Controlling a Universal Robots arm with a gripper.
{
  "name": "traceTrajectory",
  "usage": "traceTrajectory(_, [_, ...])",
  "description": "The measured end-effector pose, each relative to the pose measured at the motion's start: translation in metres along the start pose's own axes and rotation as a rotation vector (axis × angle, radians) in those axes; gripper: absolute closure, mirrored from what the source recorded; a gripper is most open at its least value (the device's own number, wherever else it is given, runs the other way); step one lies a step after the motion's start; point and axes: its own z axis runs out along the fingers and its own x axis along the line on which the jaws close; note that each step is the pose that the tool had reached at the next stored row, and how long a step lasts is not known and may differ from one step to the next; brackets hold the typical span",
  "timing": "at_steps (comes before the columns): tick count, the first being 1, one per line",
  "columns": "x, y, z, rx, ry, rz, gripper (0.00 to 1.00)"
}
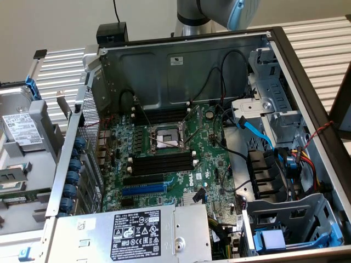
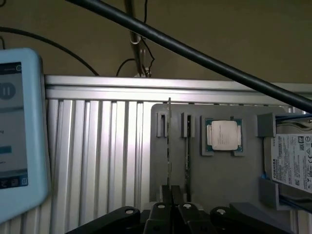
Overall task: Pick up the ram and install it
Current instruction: 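Pick up the ram and move it above insertion slot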
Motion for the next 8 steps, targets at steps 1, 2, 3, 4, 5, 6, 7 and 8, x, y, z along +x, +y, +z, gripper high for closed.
traceTrajectory(1, [0.0,0.0002,-0.003,-0.001,-0.0001,0.0,0.88])
traceTrajectory(2, [0.0,0.0004,-0.0055,-0.002,-0.0001,0.0,0.88])
traceTrajectory(3, [0.0,0.0006,-0.0079,-0.0033,-0.0001,0.0,0.88])
traceTrajectory(4, [0.0,0.0008,-0.0104,-0.0046,-0.0001,0.0,0.88])
traceTrajectory(5, [-0.001,0.001,-0.0126,-0.0054,-0.0001,0.0,0.88])
traceTrajectory(6, [-0.001,0.0011,-0.0148,-0.0063,-0.0001,0.0,0.88])
traceTrajectory(7, [-0.001,0.0013,-0.0169,-0.0072,-0.0001,0.0,0.88])
traceTrajectory(8, [-0.001,0.0014,-0.0191,-0.008,0.0,0.0,0.88])
